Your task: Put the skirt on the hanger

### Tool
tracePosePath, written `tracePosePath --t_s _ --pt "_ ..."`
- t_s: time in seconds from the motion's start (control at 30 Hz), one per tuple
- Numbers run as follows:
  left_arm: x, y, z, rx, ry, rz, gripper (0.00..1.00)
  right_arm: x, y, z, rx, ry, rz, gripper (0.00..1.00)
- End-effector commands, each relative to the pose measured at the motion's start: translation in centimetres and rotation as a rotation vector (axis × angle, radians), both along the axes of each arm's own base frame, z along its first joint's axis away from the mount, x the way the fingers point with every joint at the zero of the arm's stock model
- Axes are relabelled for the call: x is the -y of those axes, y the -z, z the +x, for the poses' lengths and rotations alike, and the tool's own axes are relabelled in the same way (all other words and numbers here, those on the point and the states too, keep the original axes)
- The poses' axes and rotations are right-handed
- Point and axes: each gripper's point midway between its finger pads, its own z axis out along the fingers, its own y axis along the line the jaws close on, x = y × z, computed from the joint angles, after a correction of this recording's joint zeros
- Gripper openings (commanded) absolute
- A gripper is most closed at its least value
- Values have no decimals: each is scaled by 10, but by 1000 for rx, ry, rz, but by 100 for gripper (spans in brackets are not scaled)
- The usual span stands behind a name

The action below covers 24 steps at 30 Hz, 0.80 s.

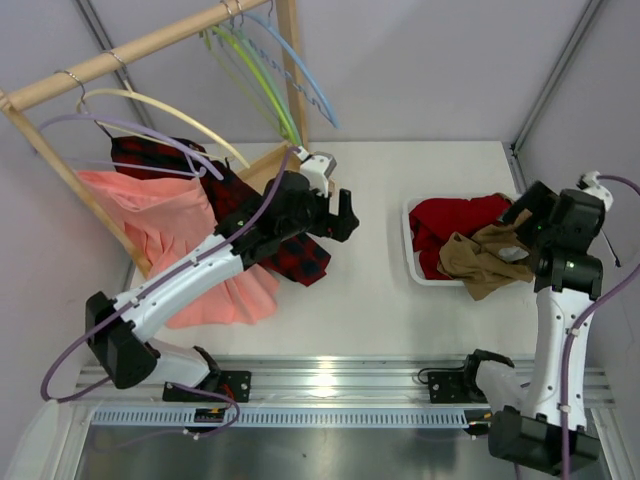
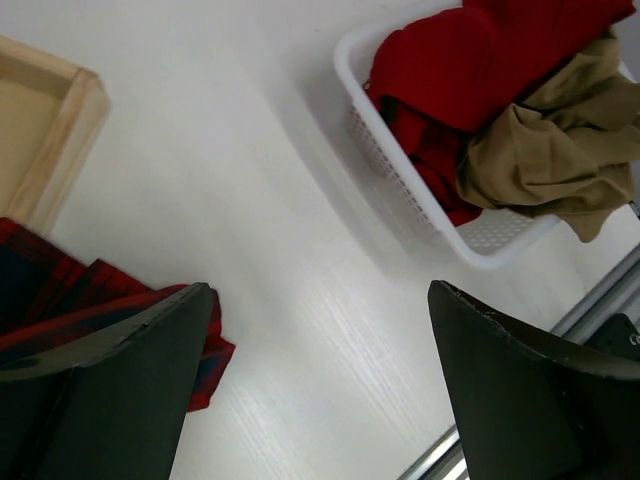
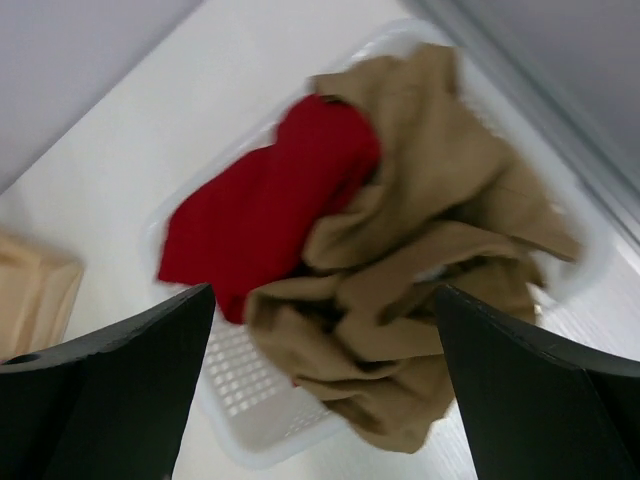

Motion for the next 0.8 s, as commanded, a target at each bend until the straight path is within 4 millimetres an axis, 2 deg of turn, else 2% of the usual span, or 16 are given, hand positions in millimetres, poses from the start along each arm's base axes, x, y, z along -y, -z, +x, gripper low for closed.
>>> tracePosePath --t_s 0.0,0.03,0.07,0.1,0.13,0.17,0.2,0.23,0.3,0.33,0.47,0.77 --pt "43 -19 -5 12 126 -96 95 38 15 -13 -16 157 39 99" --pt "51 -13 -8 1 150 -89 95 52 13 -8 24 194 47 99" --pt "58 -2 -6 -16 158 -76 95 56 26 -4 20 204 67 99" --pt "62 5 -6 -28 168 -68 94 52 28 5 43 165 90 99" --pt "65 10 -5 -38 173 -62 94 54 19 18 111 139 76 99" --pt "70 20 -4 -60 181 -45 93 51 29 24 113 109 87 99" --pt "71 25 -5 -73 192 -38 93 48 28 31 135 78 80 99" --pt "72 27 -4 -72 195 -31 93 48 27 42 163 43 72 99" --pt "72 37 -3 -80 188 -14 94 47 30 50 151 21 67 99" --pt "69 45 -3 -88 182 1 94 48 38 58 127 11 75 99" --pt "63 61 -6 -112 174 26 95 45 46 72 108 -41 69 98" --pt "55 65 -11 -94 175 32 95 45 45 91 95 -97 -51 91"
